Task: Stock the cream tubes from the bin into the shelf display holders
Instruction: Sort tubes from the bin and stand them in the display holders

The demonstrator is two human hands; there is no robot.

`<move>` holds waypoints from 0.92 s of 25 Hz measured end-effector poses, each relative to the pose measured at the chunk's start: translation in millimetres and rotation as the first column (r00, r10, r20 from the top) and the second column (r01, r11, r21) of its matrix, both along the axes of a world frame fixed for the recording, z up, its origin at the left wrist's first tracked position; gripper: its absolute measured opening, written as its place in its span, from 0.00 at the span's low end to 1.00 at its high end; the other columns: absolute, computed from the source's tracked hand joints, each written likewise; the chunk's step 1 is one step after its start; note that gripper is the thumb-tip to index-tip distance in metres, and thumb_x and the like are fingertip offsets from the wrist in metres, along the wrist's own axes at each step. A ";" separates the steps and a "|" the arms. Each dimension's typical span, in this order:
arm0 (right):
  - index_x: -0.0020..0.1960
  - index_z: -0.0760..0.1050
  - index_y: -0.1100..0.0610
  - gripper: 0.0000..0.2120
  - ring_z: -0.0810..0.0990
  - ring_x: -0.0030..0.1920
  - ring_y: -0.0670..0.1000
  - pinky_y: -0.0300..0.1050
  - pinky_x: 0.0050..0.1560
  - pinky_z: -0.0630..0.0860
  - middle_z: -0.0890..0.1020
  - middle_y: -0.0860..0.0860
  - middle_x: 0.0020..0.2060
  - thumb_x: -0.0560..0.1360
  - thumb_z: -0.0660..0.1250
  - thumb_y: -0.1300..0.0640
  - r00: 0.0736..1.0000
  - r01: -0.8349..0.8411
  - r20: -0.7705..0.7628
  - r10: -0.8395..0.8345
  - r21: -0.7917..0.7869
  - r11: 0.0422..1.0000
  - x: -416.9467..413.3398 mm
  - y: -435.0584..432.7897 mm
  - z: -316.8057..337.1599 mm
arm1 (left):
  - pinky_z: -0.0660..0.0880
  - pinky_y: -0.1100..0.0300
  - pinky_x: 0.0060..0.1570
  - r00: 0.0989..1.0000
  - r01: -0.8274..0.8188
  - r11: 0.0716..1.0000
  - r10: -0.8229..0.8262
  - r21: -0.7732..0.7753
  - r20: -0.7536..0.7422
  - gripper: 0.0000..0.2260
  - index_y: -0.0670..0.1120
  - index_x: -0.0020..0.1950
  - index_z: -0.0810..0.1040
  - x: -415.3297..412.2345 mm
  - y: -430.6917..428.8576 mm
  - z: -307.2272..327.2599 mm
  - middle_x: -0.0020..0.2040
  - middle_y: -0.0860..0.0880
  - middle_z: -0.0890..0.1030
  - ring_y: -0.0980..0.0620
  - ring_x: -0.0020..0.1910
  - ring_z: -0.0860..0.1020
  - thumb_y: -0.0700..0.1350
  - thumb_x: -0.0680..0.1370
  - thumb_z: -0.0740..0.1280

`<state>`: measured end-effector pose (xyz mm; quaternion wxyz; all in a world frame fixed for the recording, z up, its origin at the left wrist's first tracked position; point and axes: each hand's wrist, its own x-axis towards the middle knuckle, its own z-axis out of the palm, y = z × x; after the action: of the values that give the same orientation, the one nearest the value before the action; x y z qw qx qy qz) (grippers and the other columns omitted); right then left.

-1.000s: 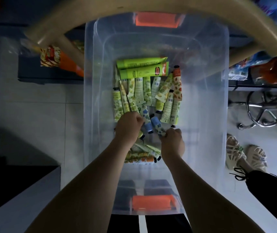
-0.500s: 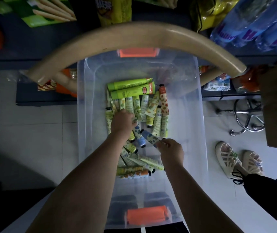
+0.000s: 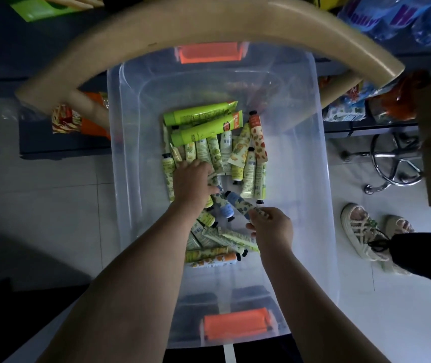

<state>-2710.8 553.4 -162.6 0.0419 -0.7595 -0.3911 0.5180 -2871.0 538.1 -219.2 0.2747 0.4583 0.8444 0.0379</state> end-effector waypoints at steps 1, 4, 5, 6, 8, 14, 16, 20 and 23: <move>0.49 0.78 0.59 0.05 0.82 0.37 0.52 0.47 0.36 0.76 0.82 0.54 0.35 0.75 0.67 0.59 1.000 -0.008 0.010 0.008 0.004 1.000 -0.1 -0.1 0.0 | 0.65 0.54 0.52 1.000 0.000 1.000 0.000 -0.022 -0.013 0.21 0.48 0.56 0.75 2.3 -0.9 -0.6 0.55 0.50 0.80 0.47 0.56 0.72 0.56 0.67 0.73; 0.48 0.78 0.58 0.04 0.79 0.33 0.49 0.40 0.30 0.71 0.82 0.54 0.35 0.75 0.66 0.58 0.999 -0.044 0.032 0.043 0.021 0.999 0.7 -1.8 1.2 | 0.65 0.51 0.55 0.997 0.046 0.993 -0.053 -0.108 -0.061 0.26 0.47 0.58 0.72 10.5 -2.8 -3.9 0.55 0.47 0.78 0.45 0.58 0.72 0.60 0.67 0.71; 0.48 0.77 0.57 0.04 0.77 0.31 0.47 0.39 0.29 0.69 0.82 0.54 0.36 0.75 0.67 0.58 0.998 -0.056 0.040 0.055 0.026 0.998 1.6 -2.9 1.2 | 0.64 0.51 0.56 0.995 0.060 0.991 -0.068 -0.119 -0.068 0.27 0.46 0.59 0.71 11.7 -3.6 -5.4 0.56 0.46 0.77 0.45 0.58 0.71 0.61 0.67 0.70; 0.48 0.77 0.57 0.04 0.75 0.29 0.46 0.39 0.29 0.67 0.82 0.54 0.36 0.75 0.67 0.57 0.996 -0.070 0.051 0.068 0.034 0.997 2.5 -3.7 1.4 | 0.63 0.51 0.56 0.995 0.070 0.991 -0.078 -0.118 -0.068 0.28 0.46 0.59 0.70 12.8 -4.9 -6.5 0.57 0.46 0.77 0.45 0.59 0.71 0.62 0.67 0.70; 0.48 0.78 0.58 0.05 0.72 0.28 0.46 0.39 0.29 0.65 0.83 0.55 0.36 0.74 0.67 0.57 0.994 -0.094 0.066 0.091 0.043 0.995 3.2 -4.5 0.3 | 0.62 0.52 0.55 0.995 0.079 0.992 -0.084 -0.094 -0.055 0.26 0.47 0.59 0.70 13.8 -7.9 -8.4 0.57 0.48 0.77 0.46 0.59 0.70 0.62 0.68 0.69; 0.49 0.79 0.58 0.07 0.72 0.30 0.45 0.39 0.28 0.63 0.83 0.54 0.38 0.75 0.66 0.56 0.989 -0.114 0.103 0.108 0.057 0.992 2.5 -4.3 -1.0 | 0.60 0.52 0.55 0.998 0.048 0.988 -0.040 -0.150 0.055 0.22 0.49 0.54 0.76 14.2 -2.9 -6.6 0.54 0.48 0.80 0.46 0.60 0.70 0.61 0.68 0.69; 0.48 0.78 0.57 0.05 0.73 0.31 0.44 0.38 0.28 0.63 0.83 0.54 0.38 0.75 0.66 0.56 0.991 -0.098 0.096 0.093 0.058 0.993 1.9 -4.8 0.1 | 0.60 0.51 0.58 0.994 0.071 0.973 -0.050 -0.218 0.100 0.21 0.50 0.56 0.77 12.1 1.4 -3.8 0.57 0.47 0.79 0.45 0.63 0.69 0.61 0.69 0.69; 0.48 0.77 0.57 0.05 0.75 0.34 0.48 0.39 0.31 0.67 0.82 0.53 0.37 0.76 0.66 0.56 0.997 -0.045 0.070 0.039 0.095 0.994 -1.4 -3.8 9.8 | 0.60 0.48 0.65 0.930 -0.085 0.959 0.174 -0.271 0.324 0.17 0.51 0.56 0.75 0.8 4.9 9.8 0.58 0.47 0.77 0.44 0.62 0.71 0.54 0.70 0.72; 0.45 0.78 0.57 0.05 0.76 0.34 0.48 0.39 0.32 0.67 0.81 0.51 0.34 0.75 0.67 0.55 0.999 0.003 0.039 -0.008 0.124 0.992 -3.9 0.2 30.1 | 0.65 0.52 0.58 0.889 -0.167 0.962 0.242 -0.218 0.389 0.10 0.49 0.49 0.73 -5.9 5.5 37.7 0.49 0.50 0.78 0.47 0.52 0.75 0.48 0.72 0.71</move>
<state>-2714.7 553.6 -132.4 0.0827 -0.7665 -0.4213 0.4777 -2877.0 543.5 -181.5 0.4810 0.3217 0.8110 0.0868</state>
